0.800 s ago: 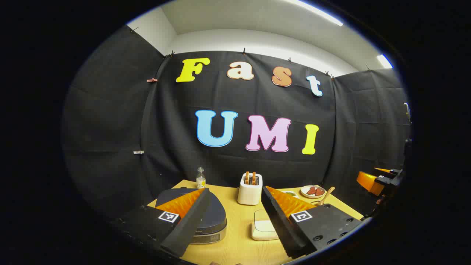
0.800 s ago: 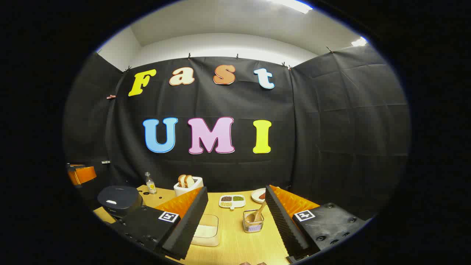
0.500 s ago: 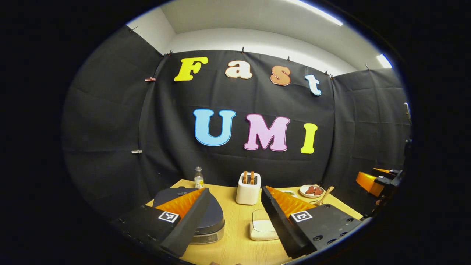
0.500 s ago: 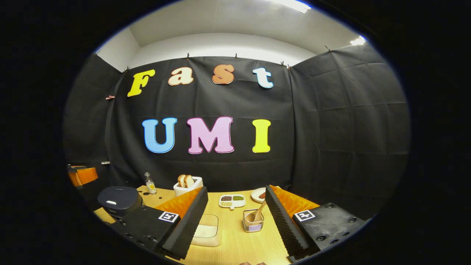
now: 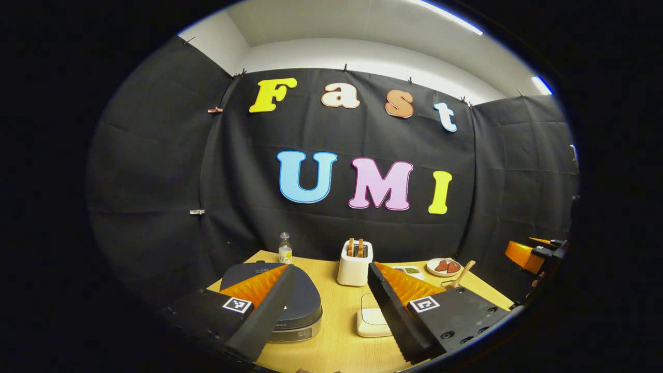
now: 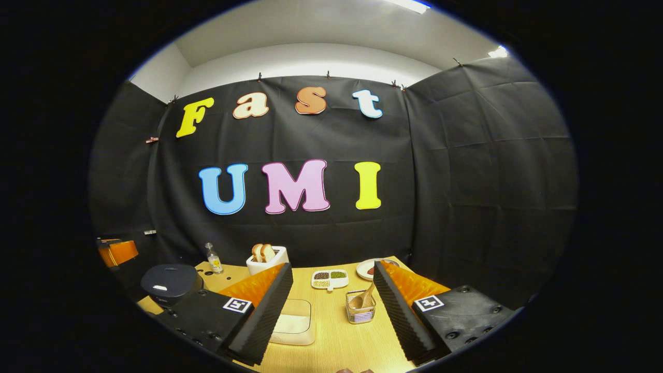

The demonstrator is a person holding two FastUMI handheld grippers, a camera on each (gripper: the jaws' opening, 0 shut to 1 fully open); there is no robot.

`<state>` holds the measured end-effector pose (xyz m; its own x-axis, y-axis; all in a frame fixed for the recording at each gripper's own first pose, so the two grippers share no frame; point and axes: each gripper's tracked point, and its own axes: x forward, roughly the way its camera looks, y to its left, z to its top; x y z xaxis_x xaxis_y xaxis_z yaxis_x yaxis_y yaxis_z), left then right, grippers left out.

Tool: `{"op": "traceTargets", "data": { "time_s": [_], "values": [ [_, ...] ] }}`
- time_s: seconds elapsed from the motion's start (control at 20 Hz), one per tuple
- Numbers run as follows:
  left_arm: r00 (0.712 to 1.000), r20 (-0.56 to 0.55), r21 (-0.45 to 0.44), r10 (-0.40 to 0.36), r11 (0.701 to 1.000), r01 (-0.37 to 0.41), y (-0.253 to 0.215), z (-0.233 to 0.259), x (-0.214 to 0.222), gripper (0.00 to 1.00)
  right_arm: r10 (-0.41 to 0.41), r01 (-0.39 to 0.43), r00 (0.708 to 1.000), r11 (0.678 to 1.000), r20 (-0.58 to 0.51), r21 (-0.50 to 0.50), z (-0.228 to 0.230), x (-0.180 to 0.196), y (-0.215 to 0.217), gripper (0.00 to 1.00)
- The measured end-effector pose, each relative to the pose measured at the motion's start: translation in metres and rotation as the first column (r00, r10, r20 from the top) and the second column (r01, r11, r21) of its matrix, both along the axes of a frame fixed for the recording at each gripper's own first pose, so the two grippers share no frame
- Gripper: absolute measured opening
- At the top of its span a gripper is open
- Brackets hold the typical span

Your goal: Close the left gripper, press the button to open the rice cooker; take a wooden spoon from the chopstick holder with the right hand, scoop a spoonful of rice and pour it into the rice cooker, then put the wooden spoon back into the chopstick holder.

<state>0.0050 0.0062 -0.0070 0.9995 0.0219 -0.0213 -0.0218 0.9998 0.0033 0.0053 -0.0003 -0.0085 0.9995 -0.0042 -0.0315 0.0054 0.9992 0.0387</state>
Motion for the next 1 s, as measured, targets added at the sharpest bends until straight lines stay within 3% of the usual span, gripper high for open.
{"op": "traceTargets", "data": {
  "time_s": [0.35,0.85,0.9,1.0],
  "values": [
    [1.0,-0.006,-0.002,-0.004,1.0,0.004,-0.001,-0.001,-0.001,0.95,0.008,-0.008,1.0,1.0,0.007,0.009,0.003,0.001,0.001,0.98],
    [0.996,-0.064,0.004,0.058,0.998,-0.058,0.028,-0.001,0.012,0.94,0.044,-0.044,0.999,0.999,-0.009,0.0,0.004,0.019,0.002,0.98],
    [0.995,-0.085,-0.002,0.054,0.999,-0.054,0.03,-0.004,0.014,0.93,0.048,-0.048,0.999,0.999,-0.014,0.0,0.004,0.023,0.001,0.98],
    [0.991,-0.122,-0.005,0.053,0.999,-0.054,0.039,-0.009,0.02,0.81,0.053,-0.053,0.998,0.999,-0.022,0.002,0.005,0.033,-0.001,0.98]
  ]
}}
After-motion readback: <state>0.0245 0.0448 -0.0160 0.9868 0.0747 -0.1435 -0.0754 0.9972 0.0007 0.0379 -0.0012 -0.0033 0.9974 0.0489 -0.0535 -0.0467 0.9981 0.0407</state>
